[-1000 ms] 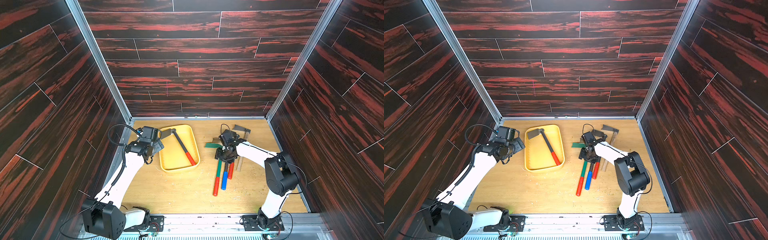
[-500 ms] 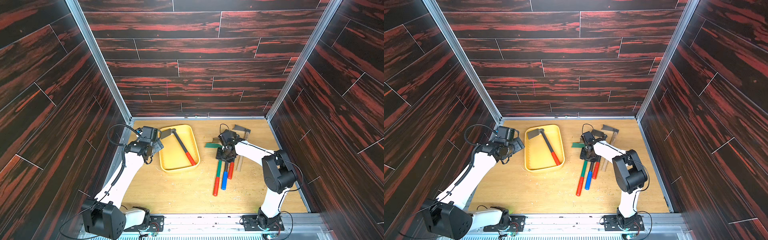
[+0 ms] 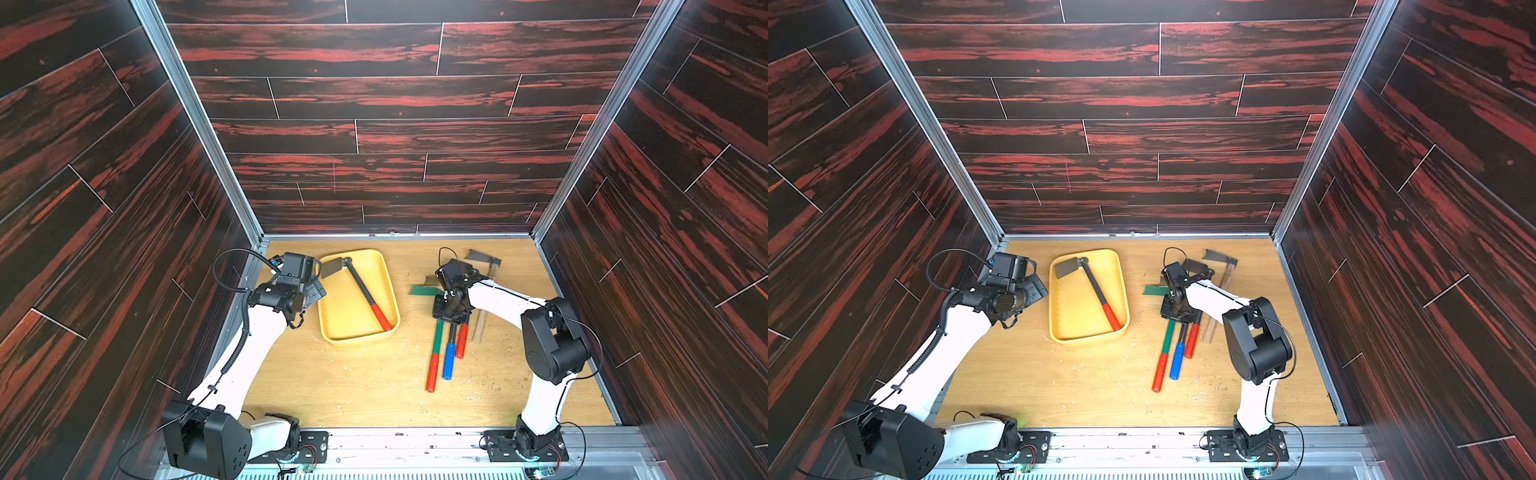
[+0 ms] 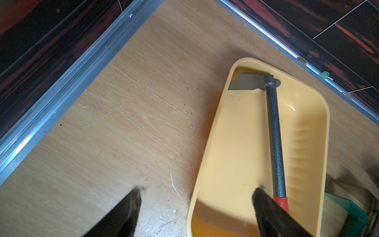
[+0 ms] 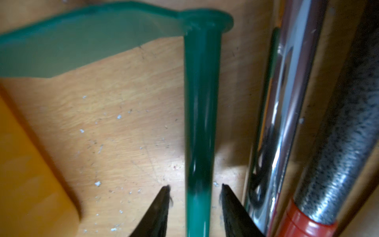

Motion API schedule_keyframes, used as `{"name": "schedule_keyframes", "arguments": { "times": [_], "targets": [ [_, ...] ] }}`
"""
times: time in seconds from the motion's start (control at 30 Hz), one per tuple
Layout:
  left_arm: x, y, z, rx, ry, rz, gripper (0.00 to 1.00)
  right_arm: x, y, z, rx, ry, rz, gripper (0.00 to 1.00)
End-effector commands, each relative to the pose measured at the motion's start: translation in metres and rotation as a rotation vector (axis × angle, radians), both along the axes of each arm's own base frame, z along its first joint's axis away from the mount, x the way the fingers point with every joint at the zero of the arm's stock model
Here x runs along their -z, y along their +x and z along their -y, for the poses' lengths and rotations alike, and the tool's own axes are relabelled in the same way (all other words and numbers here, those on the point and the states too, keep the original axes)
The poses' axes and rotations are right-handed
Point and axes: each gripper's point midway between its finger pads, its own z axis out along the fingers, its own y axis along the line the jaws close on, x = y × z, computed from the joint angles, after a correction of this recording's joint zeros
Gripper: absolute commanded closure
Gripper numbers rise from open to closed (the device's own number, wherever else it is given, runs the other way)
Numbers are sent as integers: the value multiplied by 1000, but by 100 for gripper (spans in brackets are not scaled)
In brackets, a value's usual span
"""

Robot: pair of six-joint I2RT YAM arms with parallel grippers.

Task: Put the small hoe into the storage box
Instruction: Pick up the hoe from the center of the board.

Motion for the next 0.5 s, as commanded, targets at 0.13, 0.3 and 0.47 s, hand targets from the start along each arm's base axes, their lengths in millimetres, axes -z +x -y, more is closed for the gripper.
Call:
{"name": "schedule_keyframes", "arguments": {
  "times": [0.13,0.3,0.47],
  "targets": [
    [-8,-4,-6,-15,11,22,11,6,-1,3,-7,-27,-29,58],
    [-6,-4,-6,-14,11,20,11,9,-1,2,-9,-26,-37,61],
    [-7,-4,-6,-16,12,23,11,12,-1,3,-11,-30,-44,63]
  ]
}}
